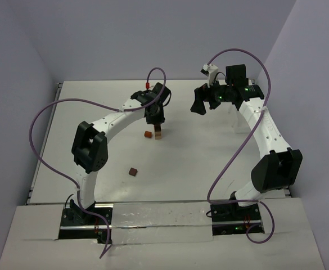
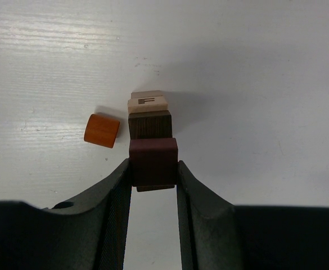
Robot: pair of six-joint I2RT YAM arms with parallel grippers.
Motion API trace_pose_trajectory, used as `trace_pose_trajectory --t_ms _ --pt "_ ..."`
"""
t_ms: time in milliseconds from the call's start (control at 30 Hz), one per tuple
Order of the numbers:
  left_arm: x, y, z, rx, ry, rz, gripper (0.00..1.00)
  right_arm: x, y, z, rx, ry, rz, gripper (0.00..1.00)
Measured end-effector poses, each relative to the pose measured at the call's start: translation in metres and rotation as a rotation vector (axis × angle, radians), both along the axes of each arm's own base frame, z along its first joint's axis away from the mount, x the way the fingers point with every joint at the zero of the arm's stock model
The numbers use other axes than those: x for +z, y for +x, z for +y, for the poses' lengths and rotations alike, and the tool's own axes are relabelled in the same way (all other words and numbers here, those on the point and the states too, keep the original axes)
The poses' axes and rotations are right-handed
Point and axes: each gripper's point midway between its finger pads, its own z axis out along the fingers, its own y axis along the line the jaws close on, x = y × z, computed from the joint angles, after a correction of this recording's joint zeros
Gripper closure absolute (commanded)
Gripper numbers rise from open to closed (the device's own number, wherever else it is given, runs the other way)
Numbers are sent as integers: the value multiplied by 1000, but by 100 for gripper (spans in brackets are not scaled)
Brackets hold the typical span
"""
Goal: Build the wood block tower
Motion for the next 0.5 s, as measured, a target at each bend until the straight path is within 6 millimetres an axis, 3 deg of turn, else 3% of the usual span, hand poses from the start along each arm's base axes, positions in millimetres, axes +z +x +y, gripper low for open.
trace_pose_trajectory --t_ms 233,400,467,500 --pt "-2 1 0 1 3 2 67 0 0 0 1 0 0 0" --pt "-2 1 0 -1 4 2 39 1 1 0 2 1 1 0" --pt "-2 1 0 -2 3 2 20 1 0 1 3 2 2 0" --pt "-2 1 0 -3 3 3 16 1 0 1 3 2 2 0"
